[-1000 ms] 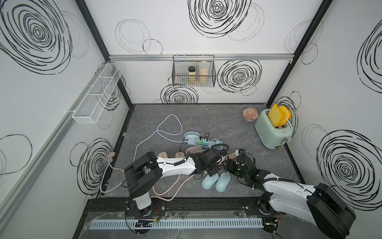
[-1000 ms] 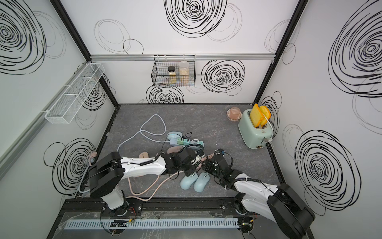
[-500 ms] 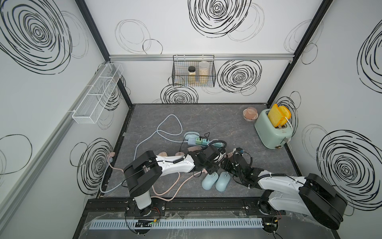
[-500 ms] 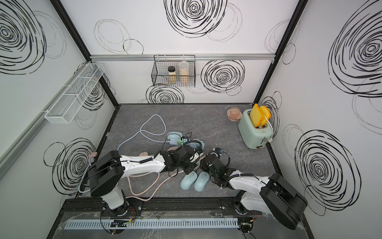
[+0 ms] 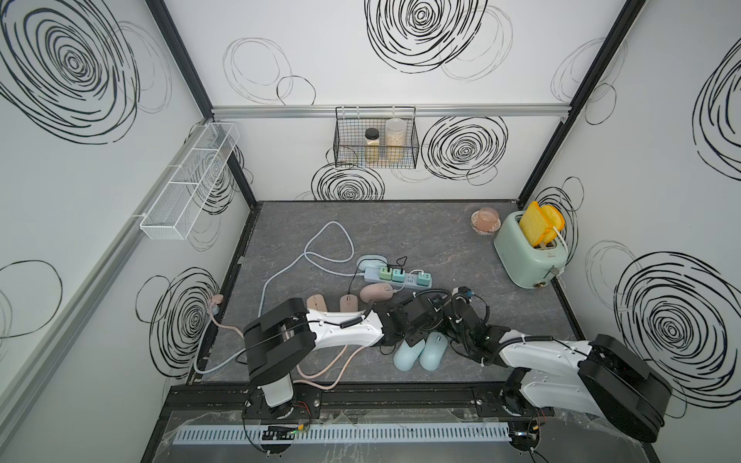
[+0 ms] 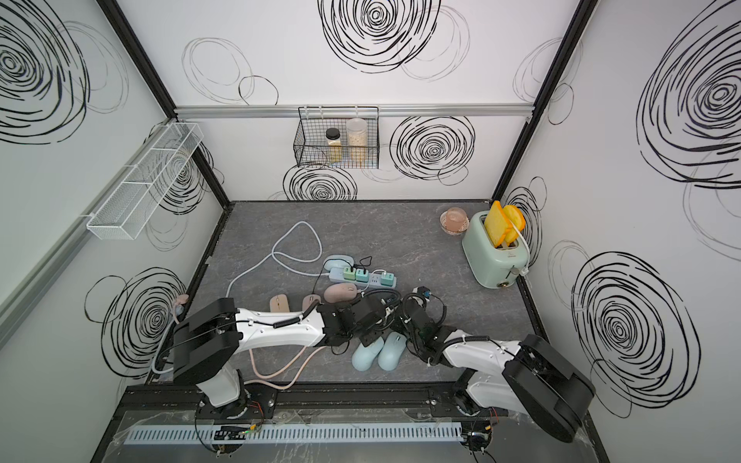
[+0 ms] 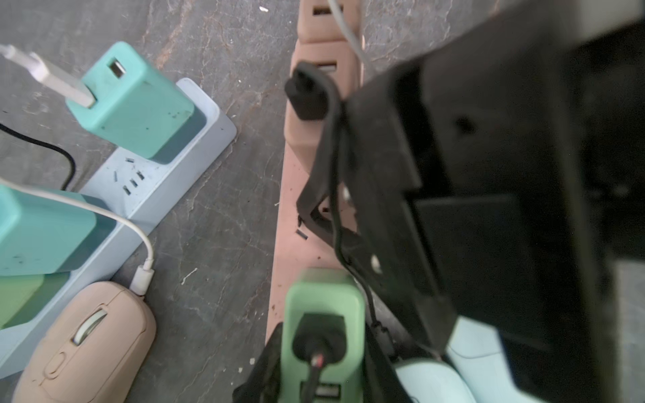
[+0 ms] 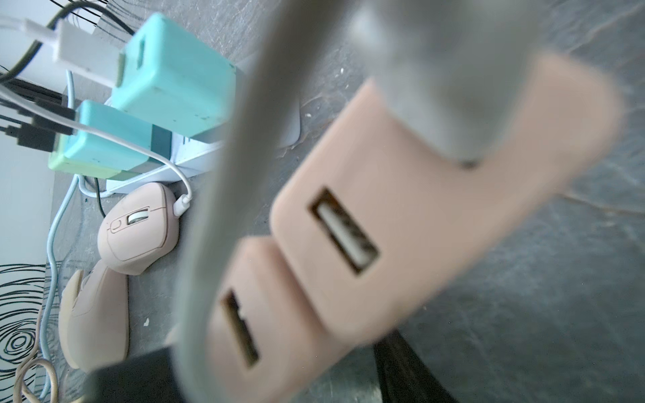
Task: Unplug the wireless mouse
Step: Remove the plug from the socket.
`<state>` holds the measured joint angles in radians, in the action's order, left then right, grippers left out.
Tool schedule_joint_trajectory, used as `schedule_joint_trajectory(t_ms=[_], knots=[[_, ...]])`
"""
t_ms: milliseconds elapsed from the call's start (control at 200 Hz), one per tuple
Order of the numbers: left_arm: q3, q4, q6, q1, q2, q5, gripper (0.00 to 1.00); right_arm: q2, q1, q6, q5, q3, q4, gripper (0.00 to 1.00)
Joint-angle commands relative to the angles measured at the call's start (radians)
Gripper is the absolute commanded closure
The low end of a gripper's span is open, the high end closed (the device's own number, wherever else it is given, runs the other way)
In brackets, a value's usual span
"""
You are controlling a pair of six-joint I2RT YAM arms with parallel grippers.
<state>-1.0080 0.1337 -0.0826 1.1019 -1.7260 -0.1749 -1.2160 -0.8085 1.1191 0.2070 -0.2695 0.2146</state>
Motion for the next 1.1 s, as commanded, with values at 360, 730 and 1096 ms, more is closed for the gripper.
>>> schedule_joint_trajectory(t_ms=[360, 730, 1096], knots=[[-0.022, -0.115, 0.003, 0.001, 0.110, -0.139, 1.00, -0.069, -0.003, 0.051, -0.024, 0.067, -0.191, 0.42], [-0.029, -0.133, -0.085, -0.066, 0.106, 0.200, 1.00, -0.076, -0.003, 0.058, -0.028, 0.071, -0.192, 0.42], [-0.017, -0.186, 0.066, 0.045, 0.112, -0.257, 1.00, -0.105, -0.001, 0.061, -0.034, 0.066, -0.188, 0.41]])
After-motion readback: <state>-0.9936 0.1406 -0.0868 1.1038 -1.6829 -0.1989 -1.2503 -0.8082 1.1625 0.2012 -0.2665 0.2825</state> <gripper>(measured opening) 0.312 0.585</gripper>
